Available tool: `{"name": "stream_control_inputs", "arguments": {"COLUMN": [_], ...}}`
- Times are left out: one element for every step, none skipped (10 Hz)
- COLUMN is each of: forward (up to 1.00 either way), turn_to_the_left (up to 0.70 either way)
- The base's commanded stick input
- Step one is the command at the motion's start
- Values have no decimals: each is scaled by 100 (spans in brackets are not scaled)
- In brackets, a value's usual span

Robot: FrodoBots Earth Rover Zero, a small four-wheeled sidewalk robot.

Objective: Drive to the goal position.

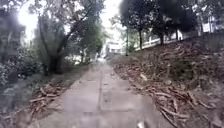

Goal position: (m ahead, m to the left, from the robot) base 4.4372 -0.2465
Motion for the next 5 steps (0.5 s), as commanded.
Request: {"name": "stream_control_inputs", "arguments": {"forward": [100, 100, 100, 100, 100], "turn_to_the_left": [0, 0, 0, 0, 0]}}
